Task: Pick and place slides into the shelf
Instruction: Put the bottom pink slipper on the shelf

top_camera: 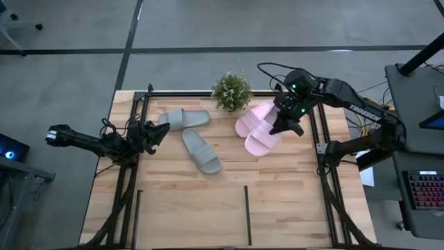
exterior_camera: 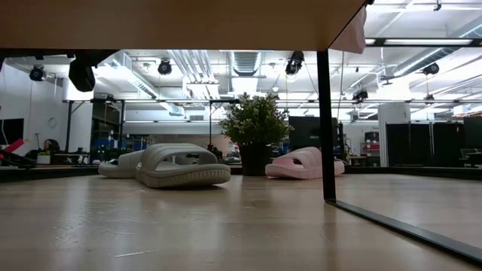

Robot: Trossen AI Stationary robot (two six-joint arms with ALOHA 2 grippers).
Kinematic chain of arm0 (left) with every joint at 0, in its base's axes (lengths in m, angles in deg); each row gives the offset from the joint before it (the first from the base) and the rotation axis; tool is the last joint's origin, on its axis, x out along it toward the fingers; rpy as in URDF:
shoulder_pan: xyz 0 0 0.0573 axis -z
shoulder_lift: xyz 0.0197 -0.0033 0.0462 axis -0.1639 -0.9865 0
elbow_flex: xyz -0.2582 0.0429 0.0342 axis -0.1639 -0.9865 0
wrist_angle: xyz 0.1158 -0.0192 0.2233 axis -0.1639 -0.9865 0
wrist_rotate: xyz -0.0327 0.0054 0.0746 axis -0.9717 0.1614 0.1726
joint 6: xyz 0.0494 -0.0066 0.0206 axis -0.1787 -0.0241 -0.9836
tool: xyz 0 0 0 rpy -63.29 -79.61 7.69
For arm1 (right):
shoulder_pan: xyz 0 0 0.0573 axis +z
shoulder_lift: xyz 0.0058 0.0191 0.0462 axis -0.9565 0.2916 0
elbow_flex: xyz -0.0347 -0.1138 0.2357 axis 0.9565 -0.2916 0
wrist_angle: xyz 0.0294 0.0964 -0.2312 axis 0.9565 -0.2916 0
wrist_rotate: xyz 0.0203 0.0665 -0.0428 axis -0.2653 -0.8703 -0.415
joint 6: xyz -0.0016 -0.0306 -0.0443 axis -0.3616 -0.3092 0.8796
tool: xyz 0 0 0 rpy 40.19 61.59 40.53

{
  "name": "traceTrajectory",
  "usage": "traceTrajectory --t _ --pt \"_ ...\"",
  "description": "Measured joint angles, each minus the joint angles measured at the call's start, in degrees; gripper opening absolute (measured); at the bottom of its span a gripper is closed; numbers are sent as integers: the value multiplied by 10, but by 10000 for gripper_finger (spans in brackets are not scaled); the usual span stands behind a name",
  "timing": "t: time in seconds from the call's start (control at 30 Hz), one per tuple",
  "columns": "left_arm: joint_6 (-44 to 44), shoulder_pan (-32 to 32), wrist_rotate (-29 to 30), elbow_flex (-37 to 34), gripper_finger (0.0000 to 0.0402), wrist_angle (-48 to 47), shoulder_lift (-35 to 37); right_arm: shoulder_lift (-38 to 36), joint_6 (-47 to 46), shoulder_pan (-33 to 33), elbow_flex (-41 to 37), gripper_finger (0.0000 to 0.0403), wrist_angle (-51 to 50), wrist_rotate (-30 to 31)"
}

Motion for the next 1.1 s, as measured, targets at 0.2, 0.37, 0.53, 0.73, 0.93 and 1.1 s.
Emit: traceTrajectory --t 0.2,0.37,0.53,0.73,0.93,1.1 --pt "0 0 0 0 123 0 0 0 -29 27 0 9 28 0" --pt "1 0 0 0 123 0 0 0 -57 50 0 9 55 0" --pt "0 0 0 0 123 0 0 0 -80 72 0 9 87 0" --pt "-1 0 0 0 123 0 0 0 -111 95 0 9 126 0" --pt "-1 0 0 0 123 0 0 2 -137 121 0 9 160 2" --pt "-1 0 0 0 123 -1 0 2 -156 142 0 9 176 16"
